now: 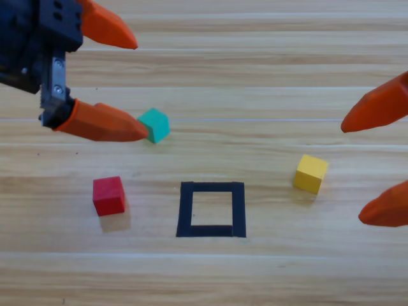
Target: Stack the blocks in the rectangular block: red at the bottom, yellow in the middle, green on top
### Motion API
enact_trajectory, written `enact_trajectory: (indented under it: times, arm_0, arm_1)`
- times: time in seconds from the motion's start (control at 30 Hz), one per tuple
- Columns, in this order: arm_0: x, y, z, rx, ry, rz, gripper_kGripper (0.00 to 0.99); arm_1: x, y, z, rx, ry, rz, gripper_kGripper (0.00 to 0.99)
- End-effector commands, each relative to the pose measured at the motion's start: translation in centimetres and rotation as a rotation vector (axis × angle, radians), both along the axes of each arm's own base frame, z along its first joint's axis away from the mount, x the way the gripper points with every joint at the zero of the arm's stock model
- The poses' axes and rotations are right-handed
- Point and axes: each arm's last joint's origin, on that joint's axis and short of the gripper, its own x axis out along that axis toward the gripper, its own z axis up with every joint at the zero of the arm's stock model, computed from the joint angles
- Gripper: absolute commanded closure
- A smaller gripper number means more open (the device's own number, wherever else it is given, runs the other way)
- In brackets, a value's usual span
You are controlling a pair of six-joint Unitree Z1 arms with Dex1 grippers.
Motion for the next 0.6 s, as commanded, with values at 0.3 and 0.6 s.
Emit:
enact_trajectory:
  times: [0.3, 0.6]
  arm_0:
    - [-0.5, -0.1, -0.3, 0.015, 0.006, -0.02, 0.0]
    - [-1.1, 0.9, 0.3, -0.006, -0.005, 0.019, 0.0]
  arm_1:
    - [0.5, 0.8, -0.7, -0.03, 0.038, 0.014, 0.001]
    - [1.4, 0.8, -0.2, -0.127, -0.027, 0.018, 0.001]
